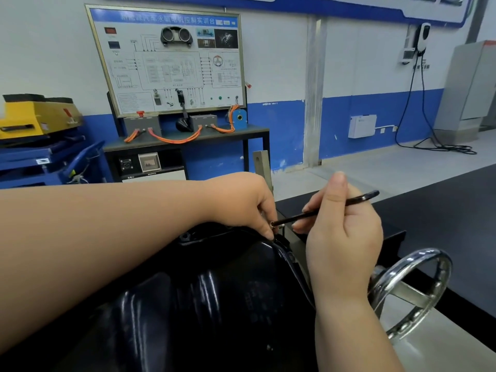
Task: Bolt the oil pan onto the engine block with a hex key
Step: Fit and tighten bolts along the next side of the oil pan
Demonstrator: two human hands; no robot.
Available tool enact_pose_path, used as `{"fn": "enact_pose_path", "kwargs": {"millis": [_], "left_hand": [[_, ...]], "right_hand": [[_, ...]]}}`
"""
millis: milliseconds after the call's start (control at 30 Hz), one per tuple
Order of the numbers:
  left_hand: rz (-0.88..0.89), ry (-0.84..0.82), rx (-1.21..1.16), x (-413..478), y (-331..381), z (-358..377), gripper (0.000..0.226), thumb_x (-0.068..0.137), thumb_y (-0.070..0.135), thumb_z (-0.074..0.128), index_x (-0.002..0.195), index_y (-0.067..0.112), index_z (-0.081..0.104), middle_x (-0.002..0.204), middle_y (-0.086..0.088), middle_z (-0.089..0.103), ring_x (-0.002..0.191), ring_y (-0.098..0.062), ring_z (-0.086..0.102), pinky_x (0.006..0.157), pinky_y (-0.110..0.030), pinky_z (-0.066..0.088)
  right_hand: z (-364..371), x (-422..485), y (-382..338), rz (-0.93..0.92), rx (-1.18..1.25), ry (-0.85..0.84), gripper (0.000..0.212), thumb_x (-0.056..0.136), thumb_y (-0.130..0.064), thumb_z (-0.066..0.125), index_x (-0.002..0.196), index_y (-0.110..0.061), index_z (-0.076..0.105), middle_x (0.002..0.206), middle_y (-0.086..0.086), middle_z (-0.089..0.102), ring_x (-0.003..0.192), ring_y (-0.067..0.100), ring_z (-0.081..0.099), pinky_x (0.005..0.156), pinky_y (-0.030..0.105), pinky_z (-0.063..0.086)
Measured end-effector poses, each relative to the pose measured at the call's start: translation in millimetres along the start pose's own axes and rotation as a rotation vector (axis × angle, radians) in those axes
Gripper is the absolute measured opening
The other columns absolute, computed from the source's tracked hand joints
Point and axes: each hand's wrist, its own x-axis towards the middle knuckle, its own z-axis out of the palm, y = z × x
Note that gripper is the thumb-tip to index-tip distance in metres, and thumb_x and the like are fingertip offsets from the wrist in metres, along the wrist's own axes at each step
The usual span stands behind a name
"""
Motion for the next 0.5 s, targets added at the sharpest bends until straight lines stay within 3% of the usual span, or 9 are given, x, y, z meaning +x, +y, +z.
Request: {"fn": "enact_pose_path", "kwargs": {"millis": [167, 300, 400, 500], "left_hand": [[-0.002, -0.003, 0.023, 1.1, 0.2, 0.2, 0.014, 0.076, 0.035, 0.073, 0.09, 0.031, 0.074, 0.058, 0.025, 0.055, 0.059, 0.013, 0.051, 0.054, -0.005, 0.035], [-0.006, 0.004, 0.048, 1.6, 0.3, -1.3, 0.017, 0.076, 0.036, 0.073, 0.092, 0.031, 0.074, 0.058, 0.024, 0.056, 0.059, 0.011, 0.051, 0.056, -0.01, 0.034], [-0.001, -0.012, 0.04, 0.8, 0.1, -4.6, 0.016, 0.077, 0.036, 0.071, 0.093, 0.031, 0.074, 0.052, 0.034, 0.053, 0.059, 0.016, 0.049, 0.055, -0.005, 0.034], [-0.015, 0.003, -0.004, 0.1, -3.3, -7.6, 0.015, 0.078, 0.033, 0.071, 0.092, 0.028, 0.075, 0.055, 0.034, 0.056, 0.063, 0.018, 0.052, 0.061, 0.001, 0.035]], "right_hand": [[-0.1, -0.3, -2.1, -0.035, -0.034, -0.053, 0.045, 0.092, -0.051, 0.033, 0.064, -0.02, 0.05, 0.06, -0.001, 0.058, 0.051, 0.017, 0.058, 0.051, 0.034, 0.047], [0.1, 0.7, -2.4, -0.052, -0.13, -0.198, 0.026, 0.092, -0.046, 0.039, 0.074, -0.03, 0.049, 0.065, -0.006, 0.059, 0.063, 0.011, 0.062, 0.06, 0.034, 0.051], [-0.5, 1.1, 0.8, -0.025, -0.122, -0.231, 0.019, 0.093, -0.037, 0.041, 0.078, -0.032, 0.05, 0.069, -0.009, 0.063, 0.062, 0.005, 0.064, 0.061, 0.027, 0.052], [-1.4, 0.5, 2.6, -0.007, -0.111, -0.212, 0.022, 0.093, -0.037, 0.039, 0.077, -0.028, 0.051, 0.071, -0.01, 0.065, 0.061, 0.005, 0.064, 0.061, 0.029, 0.053]]}}
